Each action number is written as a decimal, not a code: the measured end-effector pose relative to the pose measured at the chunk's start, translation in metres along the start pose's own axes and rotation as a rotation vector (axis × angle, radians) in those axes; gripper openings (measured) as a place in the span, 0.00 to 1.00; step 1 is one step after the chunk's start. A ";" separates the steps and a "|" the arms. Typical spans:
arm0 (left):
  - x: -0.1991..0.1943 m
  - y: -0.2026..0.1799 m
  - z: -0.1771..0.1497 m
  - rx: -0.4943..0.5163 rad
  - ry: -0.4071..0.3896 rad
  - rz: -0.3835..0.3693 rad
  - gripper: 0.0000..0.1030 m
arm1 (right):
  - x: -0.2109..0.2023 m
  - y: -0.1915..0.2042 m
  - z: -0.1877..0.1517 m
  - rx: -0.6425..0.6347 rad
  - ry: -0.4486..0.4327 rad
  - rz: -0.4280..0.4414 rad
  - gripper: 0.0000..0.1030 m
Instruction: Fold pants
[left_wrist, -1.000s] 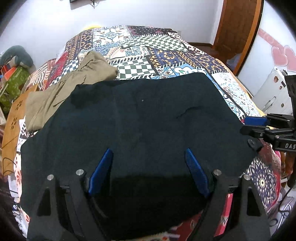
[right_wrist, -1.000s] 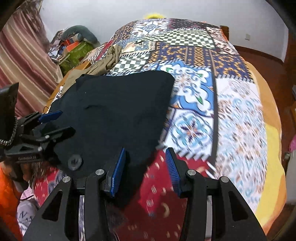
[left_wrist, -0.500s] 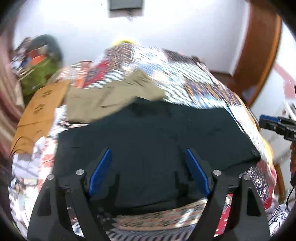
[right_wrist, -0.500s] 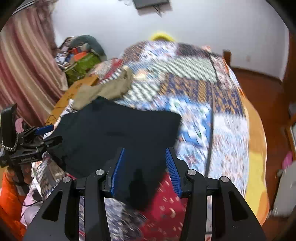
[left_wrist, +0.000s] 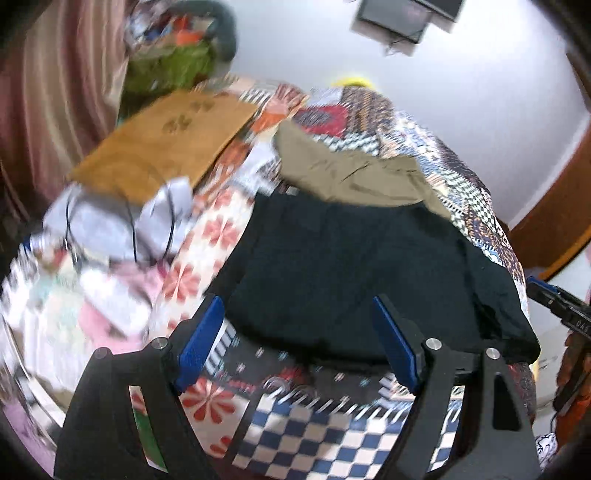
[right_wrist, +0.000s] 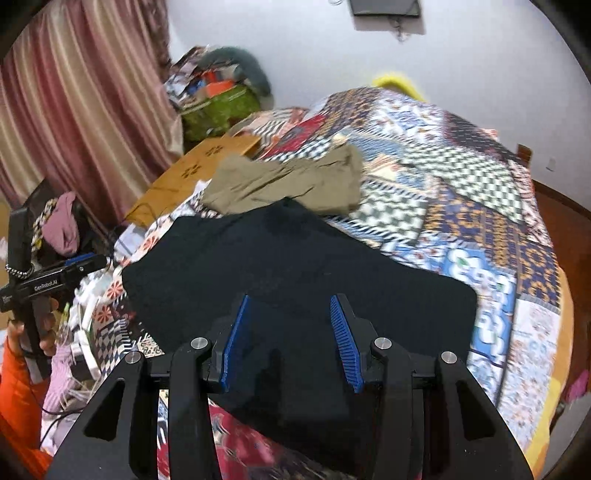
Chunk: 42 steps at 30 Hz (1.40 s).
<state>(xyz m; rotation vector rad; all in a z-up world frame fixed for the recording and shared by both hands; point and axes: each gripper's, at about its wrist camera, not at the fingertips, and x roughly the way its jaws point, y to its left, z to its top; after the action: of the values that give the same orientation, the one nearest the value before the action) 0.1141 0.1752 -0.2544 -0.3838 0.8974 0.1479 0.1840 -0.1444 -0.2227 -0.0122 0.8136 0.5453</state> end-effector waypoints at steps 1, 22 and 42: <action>0.003 0.006 -0.004 -0.018 0.014 -0.009 0.79 | 0.004 0.004 0.000 -0.009 0.011 0.002 0.40; 0.075 0.033 -0.013 -0.256 0.168 -0.253 0.79 | 0.066 0.031 -0.020 -0.087 0.210 -0.022 0.46; 0.101 0.021 0.018 -0.198 0.084 -0.035 0.30 | 0.067 0.024 -0.020 -0.052 0.198 0.029 0.46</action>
<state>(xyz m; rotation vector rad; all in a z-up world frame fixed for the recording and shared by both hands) 0.1836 0.1986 -0.3290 -0.5936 0.9611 0.1904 0.1960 -0.0969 -0.2783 -0.1035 0.9931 0.5995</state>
